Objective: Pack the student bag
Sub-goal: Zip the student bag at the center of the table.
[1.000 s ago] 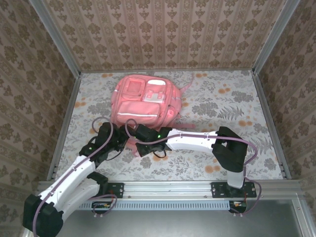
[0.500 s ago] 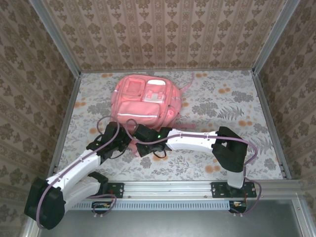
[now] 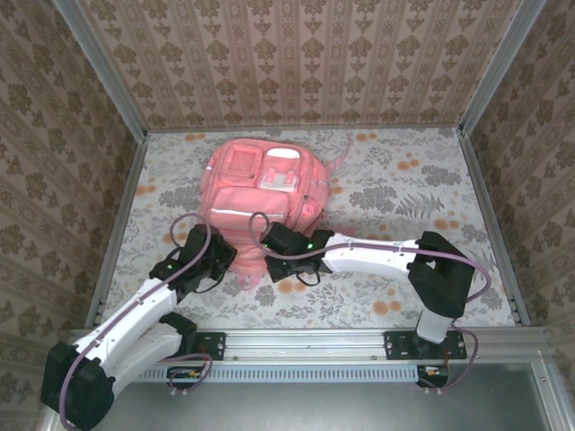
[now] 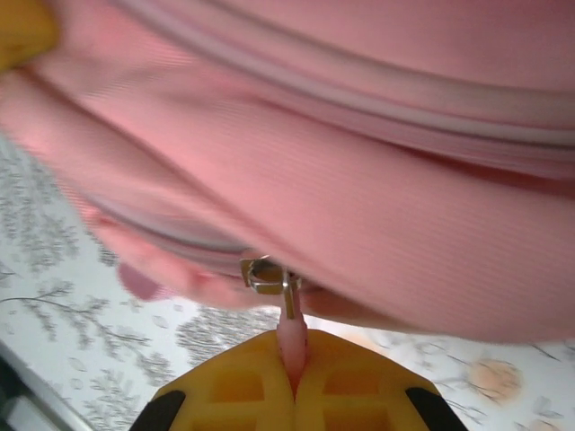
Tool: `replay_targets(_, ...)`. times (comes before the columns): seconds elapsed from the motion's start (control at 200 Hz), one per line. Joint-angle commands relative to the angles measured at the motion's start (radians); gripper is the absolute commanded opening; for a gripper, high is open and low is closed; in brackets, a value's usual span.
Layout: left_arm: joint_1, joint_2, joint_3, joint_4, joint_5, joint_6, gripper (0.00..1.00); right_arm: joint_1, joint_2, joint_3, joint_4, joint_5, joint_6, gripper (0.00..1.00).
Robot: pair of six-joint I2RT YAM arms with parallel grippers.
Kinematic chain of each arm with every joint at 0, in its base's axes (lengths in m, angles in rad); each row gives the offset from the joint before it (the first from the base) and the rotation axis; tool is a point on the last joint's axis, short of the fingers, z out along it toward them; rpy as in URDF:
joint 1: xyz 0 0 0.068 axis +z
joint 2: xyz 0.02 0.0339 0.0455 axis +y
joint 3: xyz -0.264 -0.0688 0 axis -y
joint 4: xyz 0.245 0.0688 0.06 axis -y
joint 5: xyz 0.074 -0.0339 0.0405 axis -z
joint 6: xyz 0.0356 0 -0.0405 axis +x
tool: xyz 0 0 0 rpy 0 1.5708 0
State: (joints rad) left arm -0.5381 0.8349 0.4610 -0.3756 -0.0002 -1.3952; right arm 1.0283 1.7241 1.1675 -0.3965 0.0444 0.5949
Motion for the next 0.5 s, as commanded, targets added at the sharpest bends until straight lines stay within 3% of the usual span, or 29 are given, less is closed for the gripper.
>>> replay_targets(0.0,0.012,-0.024,0.008,-0.103,-0.076,0.018,0.00,-0.064,-0.074,-0.068,-0.049,0.083,-0.014,0.00)
replay_targets(0.495,0.030,-0.074,0.022,-0.156,-0.062,0.051,0.00,-0.350,-0.086,-0.152,0.027,0.170,-0.197,0.00)
